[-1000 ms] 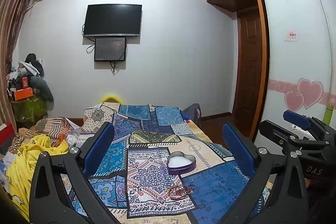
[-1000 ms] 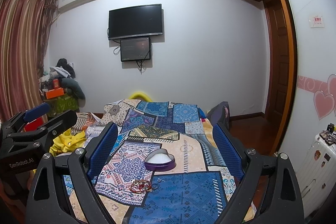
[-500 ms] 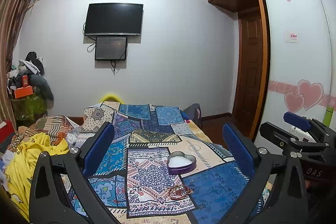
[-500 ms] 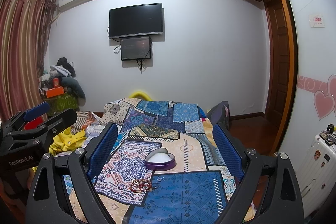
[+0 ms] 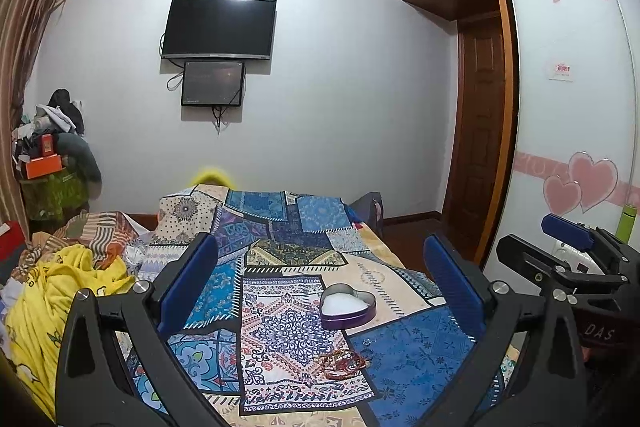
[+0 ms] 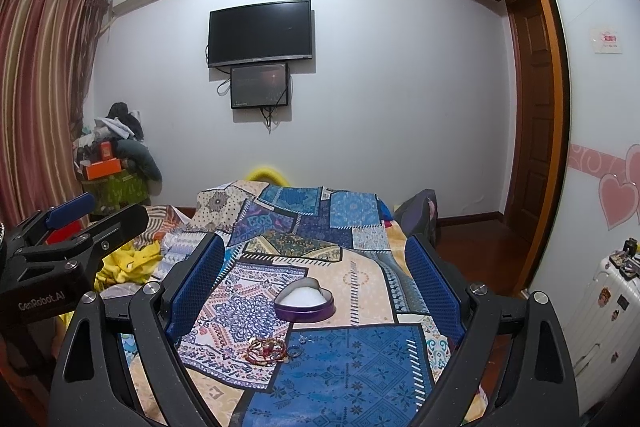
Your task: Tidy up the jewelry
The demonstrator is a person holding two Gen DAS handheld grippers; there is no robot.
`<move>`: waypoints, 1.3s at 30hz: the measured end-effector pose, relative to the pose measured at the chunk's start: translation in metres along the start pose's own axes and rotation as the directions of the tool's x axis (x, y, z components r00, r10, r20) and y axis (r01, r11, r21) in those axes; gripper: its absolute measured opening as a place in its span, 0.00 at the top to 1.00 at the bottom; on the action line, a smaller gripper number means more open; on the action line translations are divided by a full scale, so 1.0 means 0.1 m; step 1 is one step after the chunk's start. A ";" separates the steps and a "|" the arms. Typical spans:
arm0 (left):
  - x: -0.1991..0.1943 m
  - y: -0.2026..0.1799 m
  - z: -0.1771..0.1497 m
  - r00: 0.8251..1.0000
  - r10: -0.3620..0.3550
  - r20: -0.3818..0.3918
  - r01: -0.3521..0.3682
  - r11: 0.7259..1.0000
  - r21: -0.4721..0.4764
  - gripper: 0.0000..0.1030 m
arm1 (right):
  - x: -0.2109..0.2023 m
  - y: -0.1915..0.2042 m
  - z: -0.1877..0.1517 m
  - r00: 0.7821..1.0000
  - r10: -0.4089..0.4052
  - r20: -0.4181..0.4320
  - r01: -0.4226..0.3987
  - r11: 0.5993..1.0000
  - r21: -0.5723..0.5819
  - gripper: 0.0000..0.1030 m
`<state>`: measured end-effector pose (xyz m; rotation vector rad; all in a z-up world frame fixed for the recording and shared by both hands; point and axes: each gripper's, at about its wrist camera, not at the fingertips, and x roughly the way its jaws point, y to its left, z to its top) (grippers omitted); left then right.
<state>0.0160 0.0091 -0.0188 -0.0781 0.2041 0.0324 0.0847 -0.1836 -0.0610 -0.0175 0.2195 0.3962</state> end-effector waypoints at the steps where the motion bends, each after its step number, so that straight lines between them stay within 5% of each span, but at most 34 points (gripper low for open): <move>1: 0.02 0.01 0.00 1.000 -0.002 -0.005 0.002 1.000 -0.002 0.00 | 0.01 0.00 0.00 1.000 -0.001 -0.004 0.001 1.000 0.000 0.12; 12: 0.49 0.24 -0.17 0.992 0.023 -0.128 -0.031 0.998 -0.057 0.00 | 0.30 -0.08 -0.13 0.994 -0.041 -0.099 0.040 0.999 -0.016 0.13; 18: 0.88 0.45 -0.40 0.967 0.008 -0.254 -0.035 0.994 -0.100 0.01 | 0.55 -0.14 -0.28 0.977 -0.064 -0.205 0.062 0.998 -0.019 0.13; 30: 1.53 0.66 -1.03 0.846 -0.091 -0.525 0.006 0.987 -0.161 0.33 | 1.06 -0.32 -0.71 0.909 0.016 -0.417 -0.020 1.000 -0.004 0.14; 39: 1.87 0.53 -1.29 0.773 -0.142 -0.618 0.092 0.989 -0.111 0.53 | 1.39 -0.34 -0.92 0.849 0.078 -0.522 -0.091 0.996 0.000 0.36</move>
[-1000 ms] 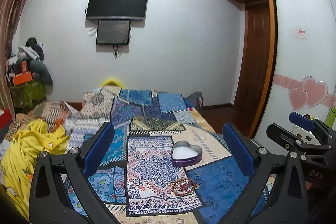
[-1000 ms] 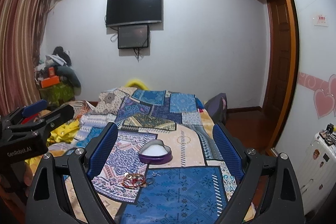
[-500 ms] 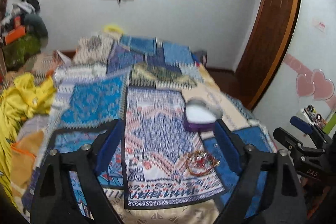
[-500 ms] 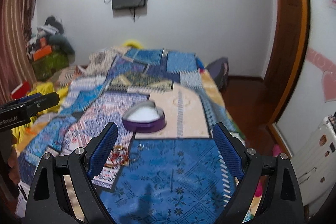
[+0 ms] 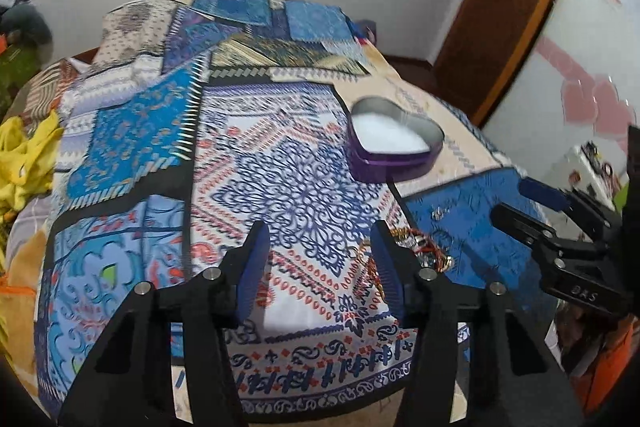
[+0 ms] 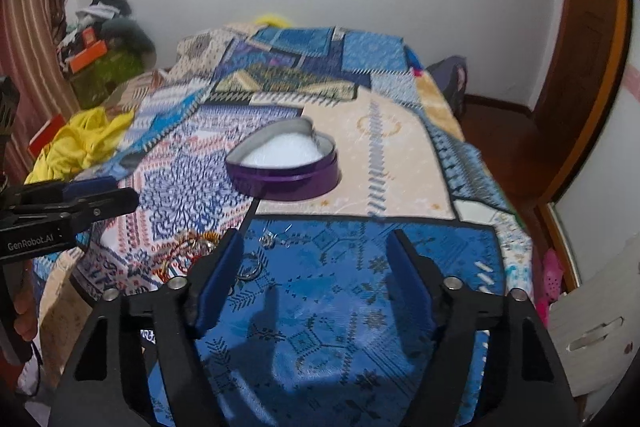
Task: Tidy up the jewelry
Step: 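Move both tools down toward the jewelry pile beside the heart tin, then grasp a small silver ring with the left tool while the right tool grasps a silver pendant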
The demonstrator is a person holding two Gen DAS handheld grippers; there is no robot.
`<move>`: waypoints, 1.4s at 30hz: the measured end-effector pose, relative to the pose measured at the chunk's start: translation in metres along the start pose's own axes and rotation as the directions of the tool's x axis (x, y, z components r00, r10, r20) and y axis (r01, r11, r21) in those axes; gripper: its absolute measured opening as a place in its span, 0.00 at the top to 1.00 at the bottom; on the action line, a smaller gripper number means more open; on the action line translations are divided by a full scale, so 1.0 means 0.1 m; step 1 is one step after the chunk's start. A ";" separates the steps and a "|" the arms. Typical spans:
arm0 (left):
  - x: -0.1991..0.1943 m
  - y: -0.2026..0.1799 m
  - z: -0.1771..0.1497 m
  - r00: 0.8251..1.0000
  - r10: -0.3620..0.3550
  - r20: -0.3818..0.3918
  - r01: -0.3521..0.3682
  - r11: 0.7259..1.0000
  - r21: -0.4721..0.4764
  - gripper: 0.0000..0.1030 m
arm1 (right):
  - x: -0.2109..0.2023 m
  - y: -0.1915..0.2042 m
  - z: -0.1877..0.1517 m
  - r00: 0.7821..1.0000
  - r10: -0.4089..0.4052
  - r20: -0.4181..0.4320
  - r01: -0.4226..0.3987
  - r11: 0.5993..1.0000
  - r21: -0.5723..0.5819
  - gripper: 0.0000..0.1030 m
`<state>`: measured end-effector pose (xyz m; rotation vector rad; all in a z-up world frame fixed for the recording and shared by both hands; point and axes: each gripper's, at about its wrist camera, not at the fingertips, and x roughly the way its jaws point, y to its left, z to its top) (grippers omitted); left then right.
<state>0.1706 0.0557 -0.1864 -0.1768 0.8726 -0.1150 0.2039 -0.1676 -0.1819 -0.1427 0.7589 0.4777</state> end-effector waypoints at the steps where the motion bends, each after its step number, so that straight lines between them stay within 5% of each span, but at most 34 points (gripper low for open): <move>1: 0.05 -0.03 0.00 1.000 -0.005 -0.016 0.005 1.000 0.024 0.58 | 0.04 0.00 0.00 1.000 0.009 -0.009 -0.009 1.000 -0.002 0.38; 8: 0.31 -0.09 -0.02 0.994 -0.018 -0.108 0.030 0.994 0.105 0.77 | 0.22 0.04 -0.03 0.996 0.058 -0.071 -0.061 0.997 -0.040 0.56; 24: 0.46 -0.23 -0.09 0.990 -0.015 -0.143 0.049 0.970 0.238 0.77 | 0.43 0.16 0.00 0.988 0.105 -0.112 -0.115 0.990 -0.084 0.62; 34: 0.52 -0.19 -0.06 0.988 -0.053 -0.144 0.084 0.971 0.224 0.85 | 0.50 0.17 0.02 0.985 0.120 -0.124 -0.130 0.989 -0.072 0.86; 35: 0.52 -0.19 -0.06 0.988 -0.051 -0.145 0.083 0.971 0.226 0.91 | 0.50 0.18 0.02 0.985 0.122 -0.126 -0.132 0.988 -0.075 0.88; 42: 0.44 -0.24 -0.11 0.993 -0.012 -0.119 0.042 0.966 0.253 0.91 | 0.47 0.19 0.02 0.986 0.122 -0.113 -0.131 0.988 -0.082 0.92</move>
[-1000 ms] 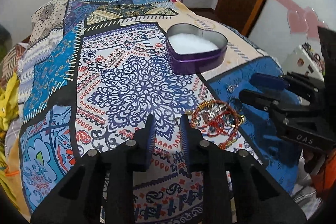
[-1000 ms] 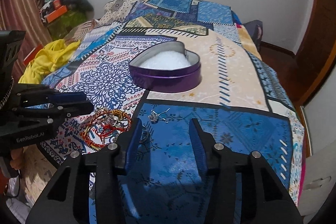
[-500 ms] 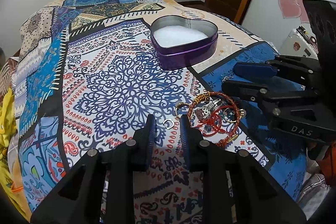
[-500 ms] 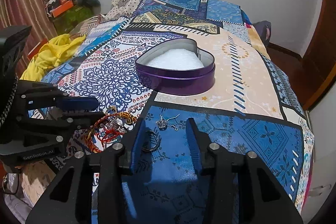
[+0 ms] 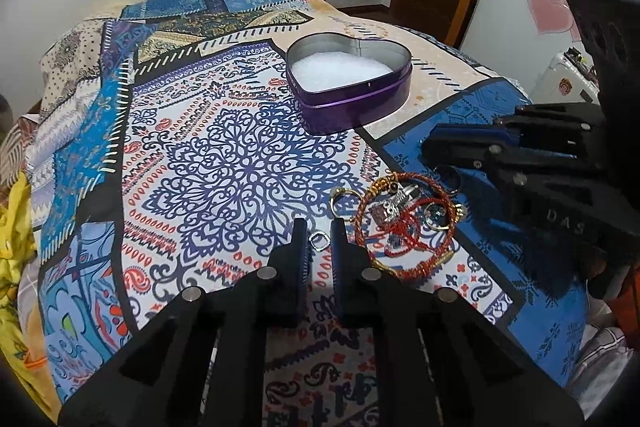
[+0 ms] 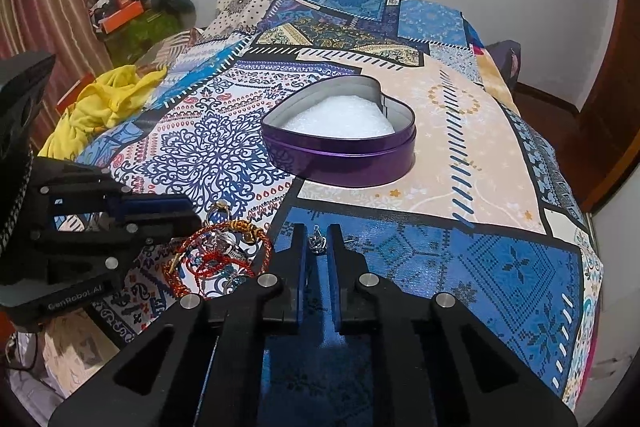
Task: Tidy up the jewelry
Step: 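Grasp a small silver ring with the left tool while the right tool grasps a silver pendant, then lower both held pieces into the heart tin and open both tools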
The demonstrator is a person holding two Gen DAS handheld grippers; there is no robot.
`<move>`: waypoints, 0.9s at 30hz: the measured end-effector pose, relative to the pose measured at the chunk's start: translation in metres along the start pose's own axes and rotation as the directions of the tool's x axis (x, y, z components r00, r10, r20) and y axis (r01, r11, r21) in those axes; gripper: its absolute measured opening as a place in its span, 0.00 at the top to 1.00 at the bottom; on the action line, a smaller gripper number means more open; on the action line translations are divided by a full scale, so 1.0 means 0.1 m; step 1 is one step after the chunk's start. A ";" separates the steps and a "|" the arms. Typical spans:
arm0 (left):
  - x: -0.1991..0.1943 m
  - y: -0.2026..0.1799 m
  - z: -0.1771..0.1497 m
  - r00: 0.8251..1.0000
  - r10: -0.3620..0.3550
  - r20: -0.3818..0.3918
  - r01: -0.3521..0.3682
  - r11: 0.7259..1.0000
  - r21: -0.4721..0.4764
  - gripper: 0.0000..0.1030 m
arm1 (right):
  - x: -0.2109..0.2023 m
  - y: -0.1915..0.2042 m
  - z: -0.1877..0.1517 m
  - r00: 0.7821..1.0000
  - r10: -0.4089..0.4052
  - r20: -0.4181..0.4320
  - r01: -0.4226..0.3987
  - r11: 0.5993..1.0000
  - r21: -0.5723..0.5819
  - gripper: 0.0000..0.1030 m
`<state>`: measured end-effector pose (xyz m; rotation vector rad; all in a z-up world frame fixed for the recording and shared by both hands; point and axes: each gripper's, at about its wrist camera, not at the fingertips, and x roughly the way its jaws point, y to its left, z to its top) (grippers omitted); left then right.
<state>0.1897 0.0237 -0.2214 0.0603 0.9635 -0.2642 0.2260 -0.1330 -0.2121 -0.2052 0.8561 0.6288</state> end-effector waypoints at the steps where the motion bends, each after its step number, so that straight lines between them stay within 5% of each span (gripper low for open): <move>1: -0.02 0.00 -0.01 1.000 0.000 0.002 0.000 1.000 -0.004 0.91 | -0.01 0.00 0.00 1.000 -0.001 0.004 0.001 1.000 0.002 0.92; 27: -0.65 0.01 0.55 0.973 0.009 0.231 0.006 0.998 -0.064 0.91 | -0.65 -0.11 0.37 0.976 -0.104 0.189 0.102 0.995 0.020 0.92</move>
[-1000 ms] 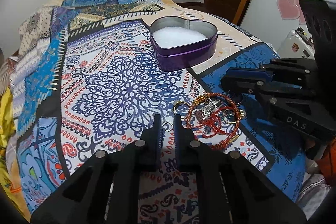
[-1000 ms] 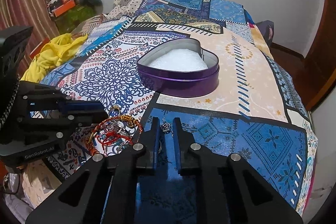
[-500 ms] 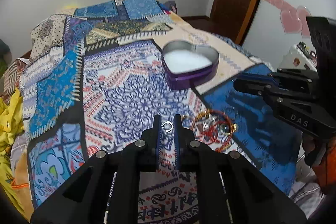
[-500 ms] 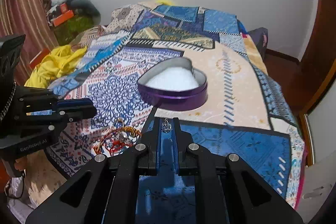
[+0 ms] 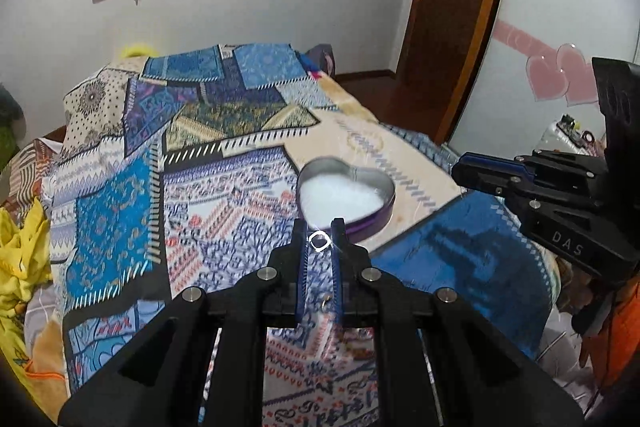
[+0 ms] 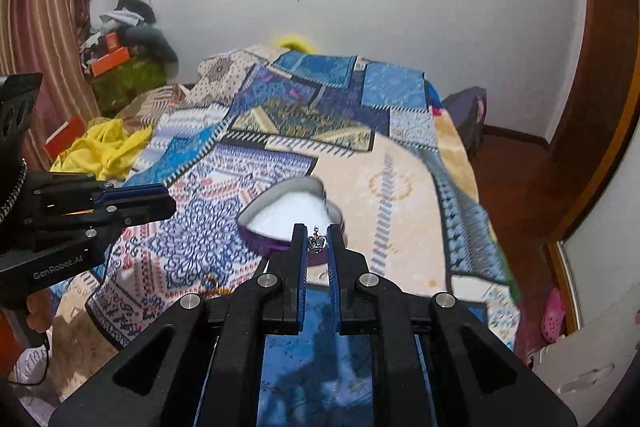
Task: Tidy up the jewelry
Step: 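Lower both held pieces into the heart tin and open both tools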
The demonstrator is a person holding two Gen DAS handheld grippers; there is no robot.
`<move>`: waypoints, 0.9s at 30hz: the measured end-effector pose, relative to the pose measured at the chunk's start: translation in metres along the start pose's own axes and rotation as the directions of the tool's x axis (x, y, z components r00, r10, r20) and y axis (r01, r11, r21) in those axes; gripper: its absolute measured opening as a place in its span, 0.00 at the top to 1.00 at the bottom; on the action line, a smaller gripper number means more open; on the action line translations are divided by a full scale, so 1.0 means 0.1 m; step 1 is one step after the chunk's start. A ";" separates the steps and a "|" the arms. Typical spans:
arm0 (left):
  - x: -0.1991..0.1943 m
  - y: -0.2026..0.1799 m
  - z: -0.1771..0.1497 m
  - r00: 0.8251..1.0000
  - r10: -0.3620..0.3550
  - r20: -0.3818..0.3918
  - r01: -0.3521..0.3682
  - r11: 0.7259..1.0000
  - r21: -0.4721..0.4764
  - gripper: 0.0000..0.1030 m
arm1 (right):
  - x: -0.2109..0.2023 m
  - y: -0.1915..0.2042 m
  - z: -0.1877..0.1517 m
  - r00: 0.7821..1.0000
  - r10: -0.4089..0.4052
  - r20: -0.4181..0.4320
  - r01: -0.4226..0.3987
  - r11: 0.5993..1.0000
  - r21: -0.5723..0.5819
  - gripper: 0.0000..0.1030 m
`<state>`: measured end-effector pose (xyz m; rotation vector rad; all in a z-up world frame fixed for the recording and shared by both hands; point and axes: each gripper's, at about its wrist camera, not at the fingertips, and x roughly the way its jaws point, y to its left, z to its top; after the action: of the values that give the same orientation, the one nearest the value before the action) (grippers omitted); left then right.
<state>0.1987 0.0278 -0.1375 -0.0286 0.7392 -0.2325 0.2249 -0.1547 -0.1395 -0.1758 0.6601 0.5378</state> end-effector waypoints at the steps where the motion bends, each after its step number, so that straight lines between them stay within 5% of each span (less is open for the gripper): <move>1: 0.00 -0.01 0.03 1.000 -0.001 0.009 0.001 1.000 0.002 0.91 | 0.00 -0.01 0.02 1.000 -0.001 0.007 0.001 1.000 0.000 0.92; 16: 0.27 0.00 0.30 1.000 -0.006 0.026 0.006 1.000 0.000 0.91 | 0.03 -0.02 0.31 0.997 0.014 0.079 -0.013 1.000 -0.004 0.92; 27: 0.71 0.04 0.31 0.996 -0.065 -0.060 0.064 0.998 -0.017 0.91 | 0.39 -0.03 0.30 0.997 0.071 0.015 -0.071 0.997 0.000 0.92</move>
<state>0.2706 0.0148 -0.1620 -0.0603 0.8014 -0.2904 0.2681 -0.1313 -0.1399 -0.1477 0.6537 0.6066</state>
